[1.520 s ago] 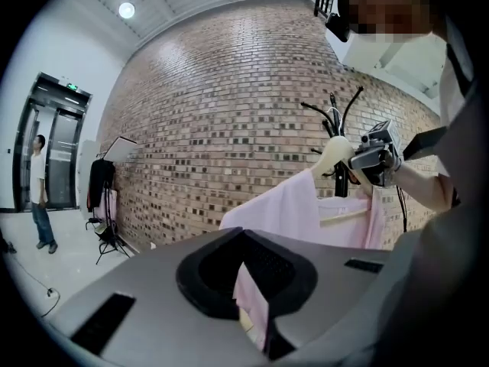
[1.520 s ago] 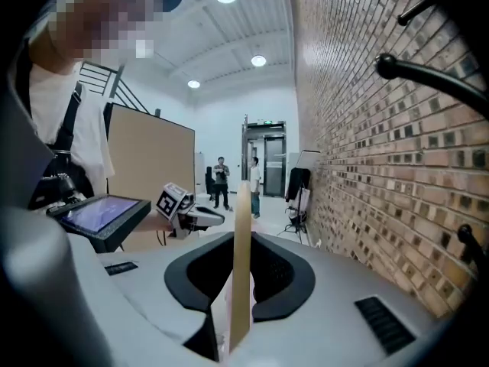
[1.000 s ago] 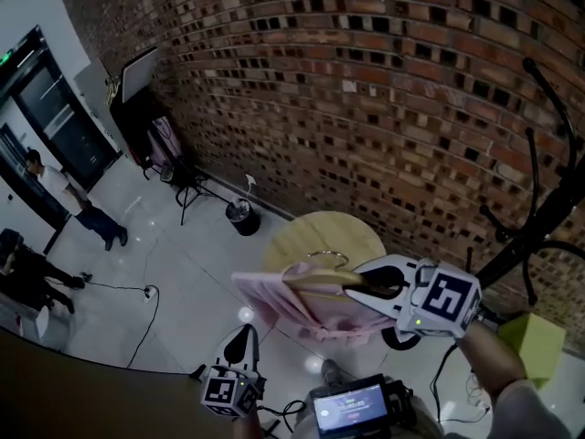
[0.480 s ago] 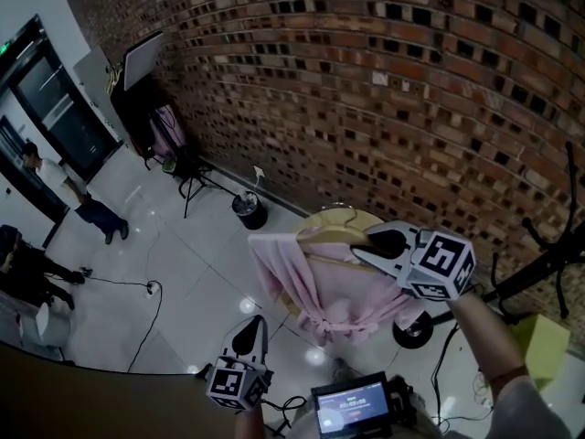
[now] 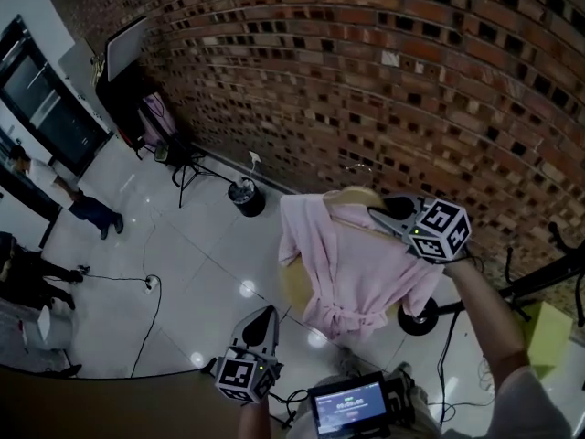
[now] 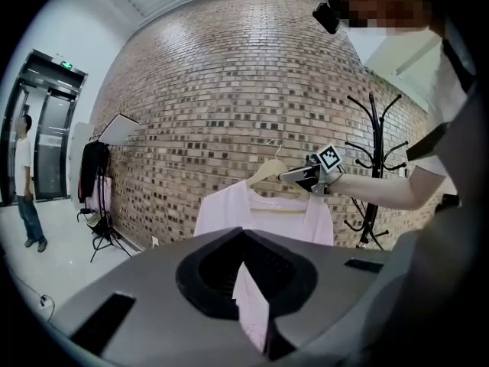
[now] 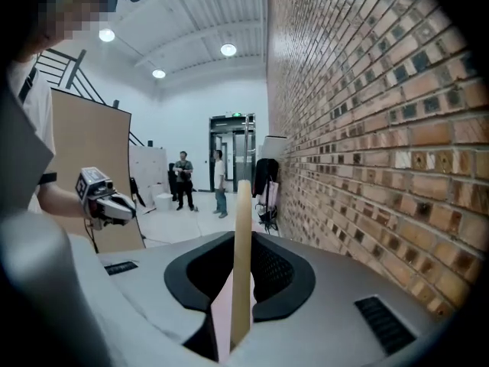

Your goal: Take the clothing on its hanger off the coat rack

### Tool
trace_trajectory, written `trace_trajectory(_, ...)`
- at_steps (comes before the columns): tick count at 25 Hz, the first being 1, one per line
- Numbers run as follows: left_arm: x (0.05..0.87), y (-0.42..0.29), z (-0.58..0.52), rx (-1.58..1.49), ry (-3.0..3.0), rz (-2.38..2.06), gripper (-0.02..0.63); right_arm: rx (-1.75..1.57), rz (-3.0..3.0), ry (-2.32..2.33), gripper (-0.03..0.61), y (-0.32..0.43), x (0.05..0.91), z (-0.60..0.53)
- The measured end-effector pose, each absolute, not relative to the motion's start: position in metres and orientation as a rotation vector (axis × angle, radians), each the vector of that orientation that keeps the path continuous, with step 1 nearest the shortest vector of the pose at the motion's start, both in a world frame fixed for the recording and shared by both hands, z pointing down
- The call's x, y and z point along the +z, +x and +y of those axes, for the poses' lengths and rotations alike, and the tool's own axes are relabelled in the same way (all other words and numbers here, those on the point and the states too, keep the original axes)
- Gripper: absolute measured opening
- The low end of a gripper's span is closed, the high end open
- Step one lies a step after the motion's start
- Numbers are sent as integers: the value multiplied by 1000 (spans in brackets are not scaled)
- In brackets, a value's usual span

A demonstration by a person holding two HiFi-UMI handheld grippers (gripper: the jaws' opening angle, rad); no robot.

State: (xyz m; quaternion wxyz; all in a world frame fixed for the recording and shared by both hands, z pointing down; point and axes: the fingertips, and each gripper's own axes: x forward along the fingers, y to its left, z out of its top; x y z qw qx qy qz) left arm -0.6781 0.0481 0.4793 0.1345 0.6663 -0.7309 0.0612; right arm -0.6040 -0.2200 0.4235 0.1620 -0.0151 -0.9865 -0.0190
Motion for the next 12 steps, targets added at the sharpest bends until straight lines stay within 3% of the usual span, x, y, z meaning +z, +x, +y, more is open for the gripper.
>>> trace_trajectory(12,518,-727,0,234,1932,-2032,-15,-42,-2773,87,41,-665,559,-313)
